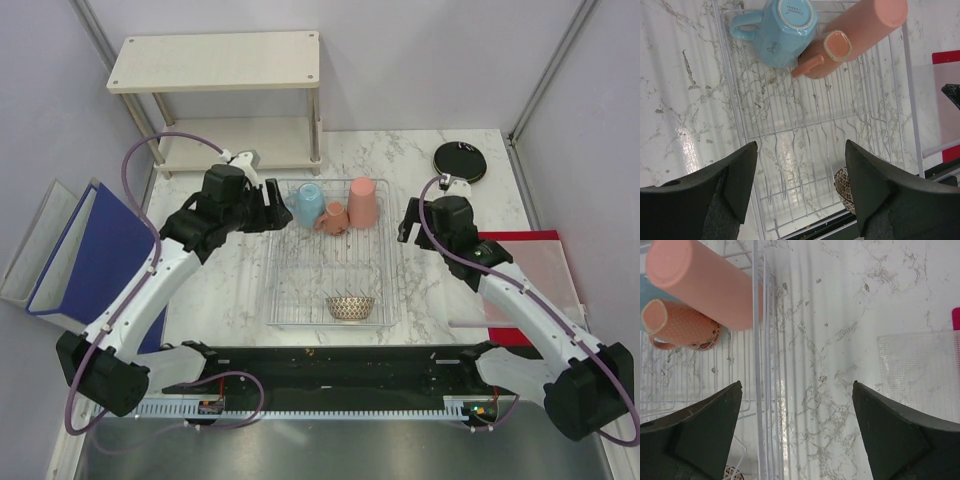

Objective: Unload the mixed dishes from the dish rack
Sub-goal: Pick up the cup from the dish rack.

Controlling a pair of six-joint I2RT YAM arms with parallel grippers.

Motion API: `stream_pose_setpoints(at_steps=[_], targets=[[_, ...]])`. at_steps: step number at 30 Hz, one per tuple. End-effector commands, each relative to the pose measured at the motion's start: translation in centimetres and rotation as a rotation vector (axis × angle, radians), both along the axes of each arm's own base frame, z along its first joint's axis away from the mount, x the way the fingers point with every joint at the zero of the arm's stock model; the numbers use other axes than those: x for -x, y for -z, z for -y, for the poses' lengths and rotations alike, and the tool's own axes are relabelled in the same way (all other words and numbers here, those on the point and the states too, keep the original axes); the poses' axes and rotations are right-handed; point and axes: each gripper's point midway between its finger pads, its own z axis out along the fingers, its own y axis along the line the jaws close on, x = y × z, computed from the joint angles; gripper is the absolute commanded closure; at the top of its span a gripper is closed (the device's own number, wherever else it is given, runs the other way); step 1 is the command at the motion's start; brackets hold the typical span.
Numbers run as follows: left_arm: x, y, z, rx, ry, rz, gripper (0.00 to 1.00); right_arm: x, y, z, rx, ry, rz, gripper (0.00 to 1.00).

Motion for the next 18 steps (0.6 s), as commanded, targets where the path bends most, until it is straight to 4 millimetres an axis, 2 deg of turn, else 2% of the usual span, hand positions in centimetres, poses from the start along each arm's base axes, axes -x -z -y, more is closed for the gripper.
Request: stream_pose_setpoints(at_steps=[1, 2, 4, 5, 6, 8, 10, 11, 12, 16, 18], targets=[[-0.9, -2.0, 0.4, 0.007, 0.035, 0.108, 0.23, -0.2, -3.5, 0.1, -0.097, 0.037, 0.155, 0.02], [-1.4, -2.2, 0.4, 0.007, 0.021, 0.111, 0.23, 0.0, -2.9, 0.1, -0.114, 0.050, 0.151, 0.02], [-2.6, -1.1, 0.8, -0.006, 0.009, 0.077, 0.25, -0.3, -3.4, -0.6, -0.150, 0.030, 0.177, 0.02], [-3.3, -1.5, 0.8, -0.001, -0.024, 0.079, 0.25, -0.1, -3.0, -1.0, -0.165, 0.010, 0.172, 0.02], [-4.1, -0.3, 1.0, -0.012, -0.042, 0.044, 0.26, 0.0, -2.9, -1.3, -0.191, 0.006, 0.177, 0.02], [-5.5, -0.5, 1.1, -0.009, -0.079, 0.053, 0.26, 0.5, -3.6, -2.2, -0.263, -0.037, 0.237, 0.02], [-6.4, 0.5, 1.9, -0.001, -0.079, 0.025, 0.27, 1.0, -4.9, -2.9, -0.291, -0.097, 0.292, 0.02], [-7.0, 0.1, 2.4, 0.019, -0.069, 0.045, 0.27, 1.3, -5.2, -3.4, -0.295, -0.138, 0.299, 0.02], [-7.1, 0.1, 3.1, 0.037, -0.045, 0.048, 0.27, 1.6, -5.4, -3.8, -0.300, -0.177, 0.303, 0.02], [-7.4, -0.8, 6.2, 0.030, 0.026, 0.104, 0.28, 1.5, -5.6, -3.4, -0.252, -0.181, 0.330, 0.02], [-7.5, -0.9, 6.7, 0.010, 0.025, 0.117, 0.28, 1.1, -5.6, -3.4, -0.242, -0.175, 0.319, 0.03]])
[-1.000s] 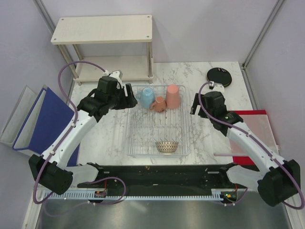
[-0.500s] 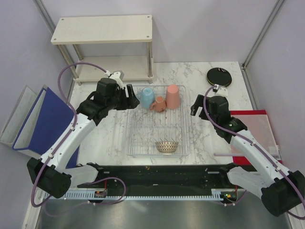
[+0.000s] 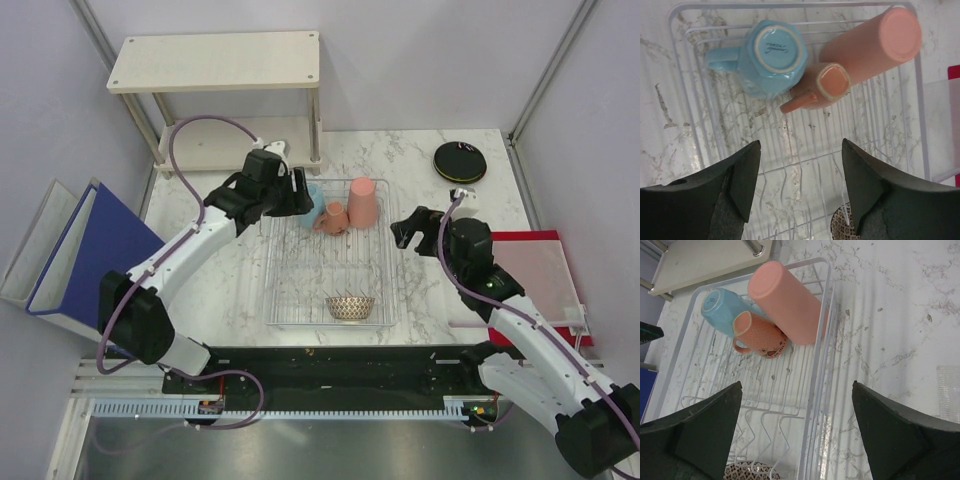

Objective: Unload the mixed dishes from the dish rack
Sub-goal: Pick up the cup from the dish rack.

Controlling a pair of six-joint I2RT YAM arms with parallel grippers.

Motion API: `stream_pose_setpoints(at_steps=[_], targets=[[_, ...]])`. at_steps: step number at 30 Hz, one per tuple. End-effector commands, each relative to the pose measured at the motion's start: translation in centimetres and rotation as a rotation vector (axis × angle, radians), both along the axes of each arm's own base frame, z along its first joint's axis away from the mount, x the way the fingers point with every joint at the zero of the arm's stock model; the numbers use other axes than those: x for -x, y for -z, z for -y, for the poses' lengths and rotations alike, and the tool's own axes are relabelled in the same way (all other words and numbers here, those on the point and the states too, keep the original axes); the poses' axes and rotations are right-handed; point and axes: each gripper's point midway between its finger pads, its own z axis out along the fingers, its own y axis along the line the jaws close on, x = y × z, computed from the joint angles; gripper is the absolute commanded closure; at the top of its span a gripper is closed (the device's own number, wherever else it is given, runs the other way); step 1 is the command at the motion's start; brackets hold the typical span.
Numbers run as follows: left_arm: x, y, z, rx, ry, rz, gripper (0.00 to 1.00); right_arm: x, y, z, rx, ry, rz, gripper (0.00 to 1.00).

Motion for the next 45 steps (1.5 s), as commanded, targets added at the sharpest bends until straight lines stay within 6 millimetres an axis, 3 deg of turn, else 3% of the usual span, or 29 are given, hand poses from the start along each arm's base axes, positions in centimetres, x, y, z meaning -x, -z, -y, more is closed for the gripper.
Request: stream_pose_setpoints(at_steps=[1, 3, 5, 6, 7, 9, 11, 12, 13, 15, 21, 32, 36, 39, 41, 45], targets=[[-1.5, -4.9, 3.4, 0.048, 0.037, 0.162, 0.28, -1.3, -1.9, -0.9, 0.005, -0.035, 0.058, 0.03], [-1.3, -5.0, 3.3, 0.044, 0.026, 0.168, 0.29, -2.3, -1.2, -1.6, 0.015, -0.039, 0.030, 0.03], [-0.7, -5.0, 2.4, 0.045, -0.010, 0.167, 0.29, -3.5, -1.9, -2.3, 0.015, -0.035, 0.028, 0.03], [-0.4, -5.0, 2.0, 0.048, -0.026, 0.168, 0.29, -4.2, -0.5, -3.1, 0.042, -0.049, -0.012, 0.03], [0.1, -4.0, 1.2, 0.042, -0.061, 0.149, 0.29, -5.2, -1.7, -3.7, 0.046, -0.044, 0.007, 0.03], [1.3, -5.0, 0.1, 0.077, -0.110, 0.166, 0.29, -7.1, -2.3, -5.6, 0.097, -0.065, 0.019, 0.02], [2.6, -3.8, -0.8, 0.079, -0.129, 0.145, 0.28, -8.6, -2.5, -6.3, 0.160, -0.053, 0.026, 0.02], [3.6, -5.0, -1.2, 0.115, -0.138, 0.168, 0.28, -9.7, -2.3, -7.3, 0.215, -0.068, 0.014, 0.02], [4.3, -4.0, -1.7, 0.112, -0.143, 0.152, 0.28, -10.4, -2.0, -7.5, 0.244, -0.060, 0.003, 0.02], [5.5, -5.0, -2.3, 0.149, -0.152, 0.179, 0.27, -11.7, -1.4, -8.1, 0.279, -0.063, -0.017, 0.02], [7.5, -3.8, -3.3, 0.160, -0.144, 0.171, 0.27, -14.2, 0.4, -8.3, 0.361, -0.020, -0.043, 0.02], [8.1, -1.8, -3.7, 0.127, -0.141, 0.133, 0.27, -16.3, 4.6, -9.0, 0.440, -0.015, -0.122, 0.02], [8.4, -1.6, -4.0, 0.126, -0.145, 0.134, 0.27, -16.6, 5.2, -9.4, 0.440, -0.023, -0.136, 0.03], [8.5, -1.6, -4.1, 0.126, -0.145, 0.139, 0.28, -16.6, 5.2, -9.5, 0.435, -0.028, -0.137, 0.11], [8.6, -1.5, -4.2, 0.126, -0.146, 0.138, 0.28, -16.3, 5.1, -9.4, 0.435, -0.033, -0.137, 0.24], [8.6, -1.5, -4.1, 0.129, -0.146, 0.132, 0.28, -15.9, 4.0, -9.2, 0.426, -0.029, -0.118, 0.39]])
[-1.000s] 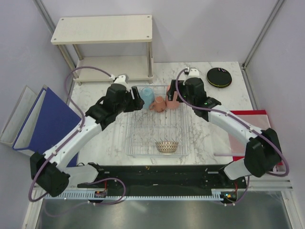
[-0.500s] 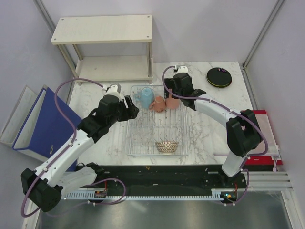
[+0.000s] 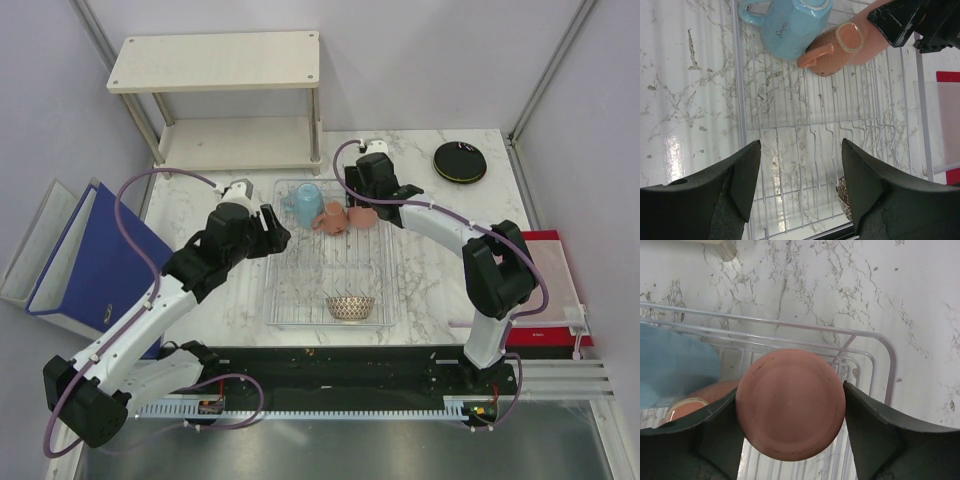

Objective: Unload the mixed dishes from the dish rack
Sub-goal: Pick up the cup from the dish rack, then place the cup at the center of the board.

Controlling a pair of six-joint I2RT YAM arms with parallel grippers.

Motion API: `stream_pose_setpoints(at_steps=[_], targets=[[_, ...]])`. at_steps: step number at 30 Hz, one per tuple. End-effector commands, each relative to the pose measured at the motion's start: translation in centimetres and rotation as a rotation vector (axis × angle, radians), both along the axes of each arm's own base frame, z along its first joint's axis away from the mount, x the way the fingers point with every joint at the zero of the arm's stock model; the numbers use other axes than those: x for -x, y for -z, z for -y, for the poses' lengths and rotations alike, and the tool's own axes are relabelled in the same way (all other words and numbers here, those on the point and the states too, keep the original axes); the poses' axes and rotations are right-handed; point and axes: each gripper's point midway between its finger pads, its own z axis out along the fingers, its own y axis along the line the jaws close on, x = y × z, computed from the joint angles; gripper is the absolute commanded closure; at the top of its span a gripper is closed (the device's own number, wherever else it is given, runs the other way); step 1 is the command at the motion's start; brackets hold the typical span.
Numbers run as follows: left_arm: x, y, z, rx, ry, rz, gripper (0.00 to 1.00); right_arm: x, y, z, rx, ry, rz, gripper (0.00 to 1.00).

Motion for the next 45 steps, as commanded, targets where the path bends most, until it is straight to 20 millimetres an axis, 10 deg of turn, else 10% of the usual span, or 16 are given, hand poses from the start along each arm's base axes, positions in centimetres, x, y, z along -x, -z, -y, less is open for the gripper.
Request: stream_pose_setpoints(at_steps=[1, 6, 14, 17, 19, 27, 45], targets=[[-0.1, -0.5, 0.0, 0.030, -0.024, 0.012, 0.28, -0.1, -4.0, -0.2, -0.039, -0.003, 0.074, 0.44], [-0.2, -0.8, 0.1, 0.030, -0.019, 0.017, 0.28, 1.0, -7.1, -0.2, -0.094, -0.019, 0.114, 0.47], [-1.0, -2.9, 0.3, 0.040, -0.020, 0.057, 0.28, 5.5, -18.2, -1.1, -0.359, -0.114, 0.253, 0.49], [-1.0, -4.5, 1.1, 0.098, -0.001, 0.092, 0.28, 7.4, -20.4, -0.6, -0.513, -0.115, 0.273, 0.74], [-0.2, -5.8, 2.9, 0.167, 0.105, 0.119, 0.28, 8.6, -20.8, -0.6, -0.650, -0.166, 0.253, 1.00], [5.1, -13.8, 7.1, 0.669, 0.431, 0.424, 0.22, 13.9, -24.0, -1.7, -1.302, -0.417, 0.287, 1.00], [6.0, -13.1, 8.8, 0.764, 0.535, 0.391, 0.26, 19.5, -22.4, -8.2, -1.463, -0.741, 0.110, 1.00]])
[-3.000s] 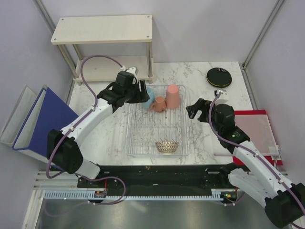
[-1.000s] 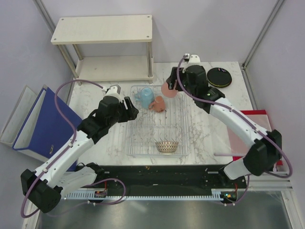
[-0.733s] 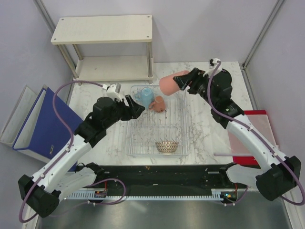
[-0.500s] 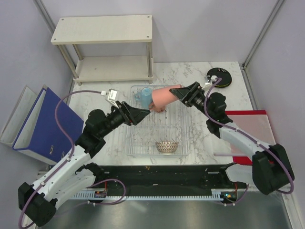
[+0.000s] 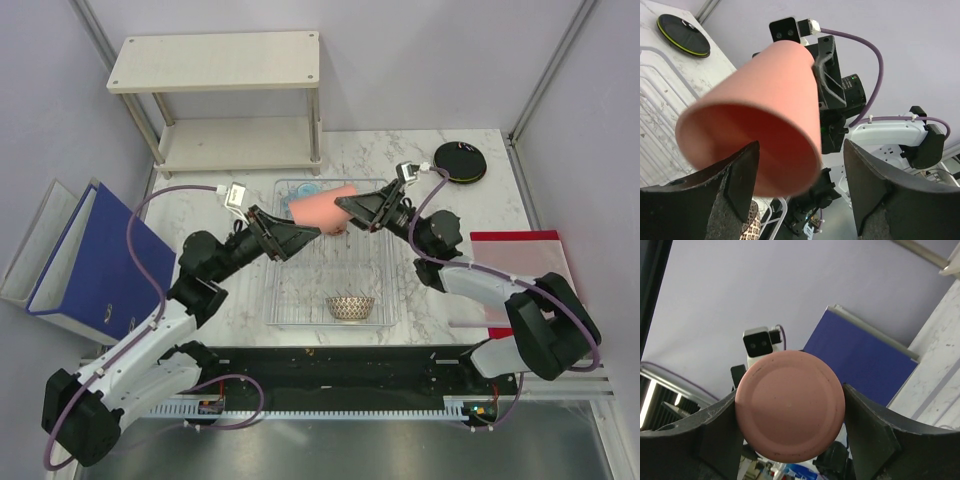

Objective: Unload the mixed dishes from the dish rack
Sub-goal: Place the cup at the center of the board.

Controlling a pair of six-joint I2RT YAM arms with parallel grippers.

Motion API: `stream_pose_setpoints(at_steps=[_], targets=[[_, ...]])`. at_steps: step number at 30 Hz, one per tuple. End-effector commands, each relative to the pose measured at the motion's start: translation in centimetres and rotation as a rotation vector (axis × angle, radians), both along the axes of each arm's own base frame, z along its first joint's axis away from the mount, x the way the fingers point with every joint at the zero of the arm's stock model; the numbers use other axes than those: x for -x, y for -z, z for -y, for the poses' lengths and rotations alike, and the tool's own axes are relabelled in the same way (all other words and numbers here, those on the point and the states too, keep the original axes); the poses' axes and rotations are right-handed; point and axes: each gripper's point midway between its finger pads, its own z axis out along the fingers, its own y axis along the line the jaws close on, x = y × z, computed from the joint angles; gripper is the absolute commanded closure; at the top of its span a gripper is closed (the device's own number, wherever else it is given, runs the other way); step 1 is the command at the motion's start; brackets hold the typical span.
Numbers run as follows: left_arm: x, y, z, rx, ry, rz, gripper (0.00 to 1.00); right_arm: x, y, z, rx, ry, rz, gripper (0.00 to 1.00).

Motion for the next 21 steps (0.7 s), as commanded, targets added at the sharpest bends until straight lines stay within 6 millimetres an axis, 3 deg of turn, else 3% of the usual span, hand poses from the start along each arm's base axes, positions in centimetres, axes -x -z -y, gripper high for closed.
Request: stream_pose_setpoints(at_steps=[1, 4, 5, 7, 8, 10, 11, 13, 14, 15, 16, 17, 19, 20, 21], targets=[[0.2, -0.9, 0.1, 0.031, 0.022, 0.024, 0.27, 2.7, -2.6, -1.8, -0.025, -0.091, 0.127, 1.00], [0.1, -1.0, 0.1, 0.025, 0.018, 0.034, 0.50, 3.0, -1.6, -2.2, 0.009, -0.089, 0.127, 1.00], [0.1, -1.2, 0.1, 0.025, 0.017, 0.039, 0.65, 3.1, -1.4, -2.2, 0.022, -0.080, 0.129, 1.00], [0.1, -1.2, 0.1, 0.011, 0.010, 0.042, 0.82, 3.0, -0.5, -2.1, 0.054, -0.066, 0.117, 1.00], [0.0, -1.2, 0.0, 0.005, 0.007, 0.046, 0.98, 3.0, 0.0, -2.1, 0.081, -0.059, 0.104, 1.00], [-0.3, -1.1, -0.1, -0.018, -0.010, 0.037, 0.98, 2.7, 0.8, -2.1, 0.144, -0.029, 0.128, 1.00], [-0.4, -1.0, -0.2, -0.034, -0.022, 0.039, 0.98, 2.5, 1.7, -2.0, 0.199, -0.008, 0.085, 0.85], [-0.9, -1.1, -0.6, -0.069, -0.061, 0.016, 0.98, 1.8, 2.4, -1.6, 0.298, 0.051, 0.117, 0.38], [-1.3, -0.9, -0.9, -0.113, -0.090, 0.022, 0.98, 1.0, 4.0, -0.8, 0.382, 0.106, 0.039, 0.04], [-2.2, -3.0, -1.7, -0.118, -0.160, 0.043, 0.98, 0.5, 3.6, -0.4, 0.425, 0.149, 0.048, 0.02], [-2.9, -0.9, -2.1, -0.212, -0.194, -0.042, 0.98, 0.1, 3.2, 0.7, 0.486, 0.216, 0.084, 0.02], [-3.4, -3.1, -2.8, -0.238, -0.243, 0.003, 0.98, -1.3, 4.5, 2.4, 0.588, 0.321, 0.013, 0.02], [-5.5, -0.8, -5.0, -0.371, -0.388, -0.113, 0.98, -2.5, 5.1, 5.4, 0.714, 0.476, -0.016, 0.02], [-6.9, -3.0, -7.3, -0.390, -0.539, -0.121, 0.98, -3.5, 6.4, 8.4, 0.828, 0.616, -0.106, 0.02], [-7.7, -2.8, -8.3, -0.432, -0.605, -0.167, 0.98, -3.6, 6.7, 9.6, 0.876, 0.663, -0.126, 0.02]])
